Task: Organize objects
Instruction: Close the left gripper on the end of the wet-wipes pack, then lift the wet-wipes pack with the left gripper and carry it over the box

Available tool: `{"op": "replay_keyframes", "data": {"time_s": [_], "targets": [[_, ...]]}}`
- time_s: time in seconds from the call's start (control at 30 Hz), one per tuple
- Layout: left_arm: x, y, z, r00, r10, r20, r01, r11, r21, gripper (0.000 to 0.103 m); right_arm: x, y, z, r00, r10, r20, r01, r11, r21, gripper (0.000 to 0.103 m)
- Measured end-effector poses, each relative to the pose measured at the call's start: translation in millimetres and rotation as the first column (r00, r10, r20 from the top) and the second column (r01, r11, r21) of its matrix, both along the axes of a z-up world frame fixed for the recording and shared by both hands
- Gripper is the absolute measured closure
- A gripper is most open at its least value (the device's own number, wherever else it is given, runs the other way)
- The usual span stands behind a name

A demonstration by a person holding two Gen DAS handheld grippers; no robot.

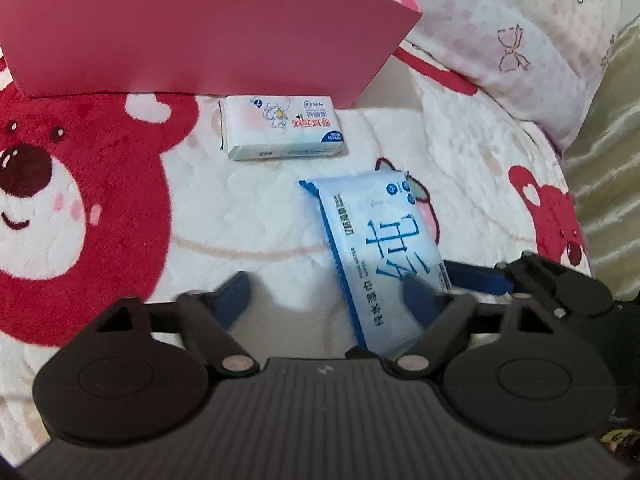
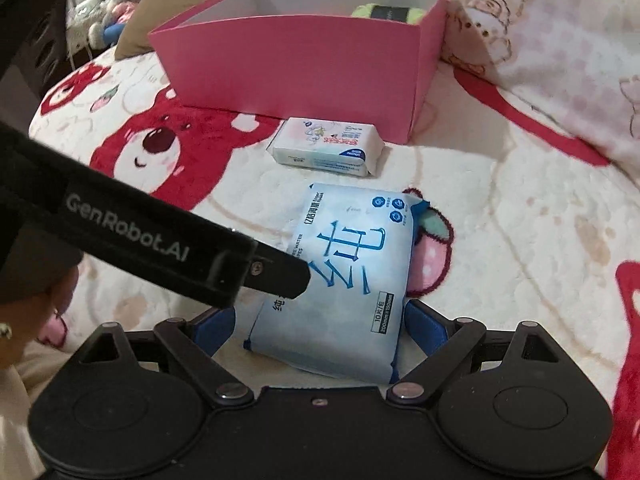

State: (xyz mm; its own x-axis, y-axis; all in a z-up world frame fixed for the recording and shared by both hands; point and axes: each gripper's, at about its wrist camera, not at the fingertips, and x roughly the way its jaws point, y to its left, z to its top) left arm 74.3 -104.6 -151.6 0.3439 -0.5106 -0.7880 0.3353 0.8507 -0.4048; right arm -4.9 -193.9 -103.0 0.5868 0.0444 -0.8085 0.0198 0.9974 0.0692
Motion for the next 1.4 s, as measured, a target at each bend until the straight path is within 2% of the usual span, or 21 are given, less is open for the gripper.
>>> {"op": "replay_keyframes", "data": {"time_s": [0.17,0.23,0.33,0.5,0.73,1.17,1.4], "targets": [[-1,-3,-3,1.000,-0.018,0.005,0.018,0.999,-0.032,0.054,0,0,-4,0.999,-0.039,0.001,0.039,0.999,-0.003,0.011],[-2,-4,-3,0.999,-0.038,0.003,0.038,0.998,-0.056,0.070,-1,3,-5,0.998,-0.057,0.001,0.057,0.998,-0.033,0.015],[-3,-10,-4,0.998,-0.057,-0.007,0.057,0.997,-0.057,0.077,-3,2,-4,0.997,-0.080,0.008,0.080,0.997,-0.019,0.020],[-5,-11,-6,0.999,-0.052,-0.008,0.051,0.997,-0.061,0.077,-3,3,-7,0.995,-0.096,0.007,0.097,0.995,-0.030,0.024],[-9,-14,-1,0.997,-0.076,0.000,0.075,0.991,-0.109,0.077,-1,14,-5,0.994,-0.107,0.001,0.107,0.991,-0.083,0.026],[-13,-9,17,0.997,-0.074,-0.006,0.073,0.986,-0.153,0.071,-7,19,9,0.997,-0.060,0.041,0.064,0.995,-0.081,0.031],[-11,-3,29,0.996,-0.080,-0.032,0.073,0.984,-0.161,0.070,-7,19,21,0.997,-0.067,0.037,0.068,0.997,-0.039,0.031]]}}
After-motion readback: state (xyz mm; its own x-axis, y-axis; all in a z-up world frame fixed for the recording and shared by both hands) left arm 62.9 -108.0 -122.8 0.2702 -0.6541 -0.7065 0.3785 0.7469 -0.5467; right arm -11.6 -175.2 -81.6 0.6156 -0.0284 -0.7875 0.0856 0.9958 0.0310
